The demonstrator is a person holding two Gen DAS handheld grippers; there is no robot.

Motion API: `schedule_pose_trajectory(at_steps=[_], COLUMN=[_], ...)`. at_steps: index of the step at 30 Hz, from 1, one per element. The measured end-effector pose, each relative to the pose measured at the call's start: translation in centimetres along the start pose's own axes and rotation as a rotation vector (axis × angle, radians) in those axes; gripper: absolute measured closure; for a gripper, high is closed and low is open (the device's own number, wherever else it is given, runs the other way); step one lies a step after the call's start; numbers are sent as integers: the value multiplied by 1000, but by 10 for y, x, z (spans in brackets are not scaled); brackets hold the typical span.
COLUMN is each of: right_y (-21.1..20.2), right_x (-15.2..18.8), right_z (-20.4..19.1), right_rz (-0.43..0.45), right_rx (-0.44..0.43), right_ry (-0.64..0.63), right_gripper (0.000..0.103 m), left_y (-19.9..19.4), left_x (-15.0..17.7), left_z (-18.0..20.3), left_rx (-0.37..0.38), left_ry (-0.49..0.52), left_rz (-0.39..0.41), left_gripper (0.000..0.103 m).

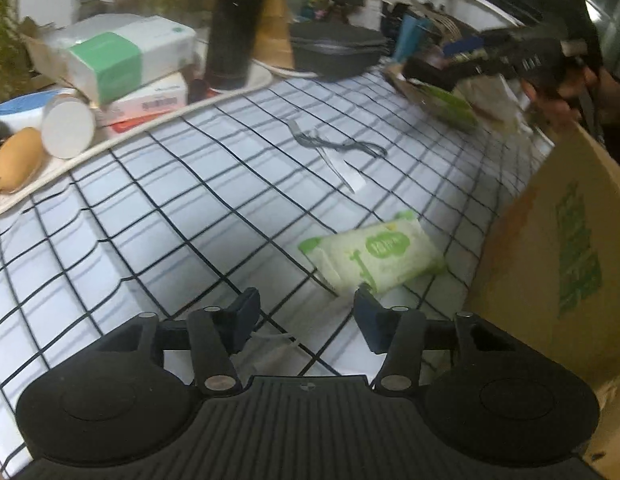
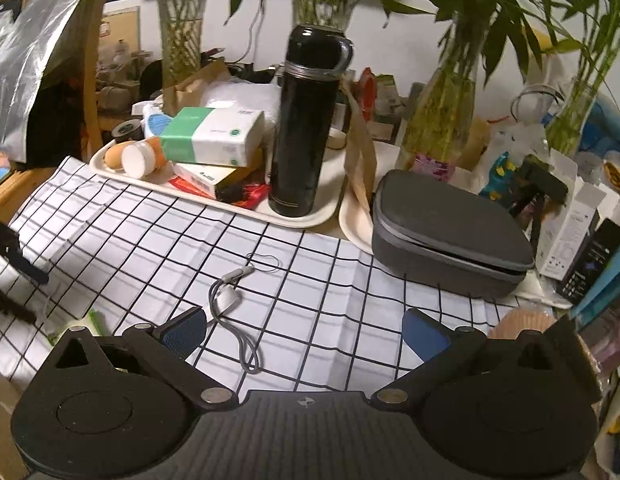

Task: Organize soft objects
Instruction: 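Grasp the thin white plastic strip on the cloth with the left tool, then grasp the grey cable with the right tool while the left tool holds the white strip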

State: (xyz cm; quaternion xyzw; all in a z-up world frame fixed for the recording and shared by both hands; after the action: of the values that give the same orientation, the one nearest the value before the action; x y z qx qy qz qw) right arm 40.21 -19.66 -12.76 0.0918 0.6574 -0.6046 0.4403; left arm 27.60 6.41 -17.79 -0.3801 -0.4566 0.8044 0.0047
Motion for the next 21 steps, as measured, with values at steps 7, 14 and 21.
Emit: schedule_pose_trajectory(at_steps=[7, 14, 21], right_y=[5, 6, 16], right_x=[0, 1, 5], right_z=[8, 12, 9], right_rz=[-21, -32, -54], right_rx=[7, 4, 1], right_ry=[50, 70, 36], right_gripper=[0, 0, 0], left_y=[17, 21, 16], left_x=[8, 8, -1], left_z=[12, 10, 5], left_rx=[0, -96, -134], left_ry=[123, 175, 125], left_rz=[-75, -99, -75], left_gripper=[70, 97, 97])
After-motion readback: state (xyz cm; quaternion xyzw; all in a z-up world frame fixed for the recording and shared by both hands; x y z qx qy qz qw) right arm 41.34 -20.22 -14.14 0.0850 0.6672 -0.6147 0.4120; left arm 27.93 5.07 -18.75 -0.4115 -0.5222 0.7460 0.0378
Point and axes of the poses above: each gripper's, at about its wrist camera, not at the fingertips, and y roughly the way its jaws point, z to its right, x to its underside, the point moved 6 cm from there along y, roughly the way its jaws point, and after that the axes turned 6 degrees about x, right-handed, at the moved point
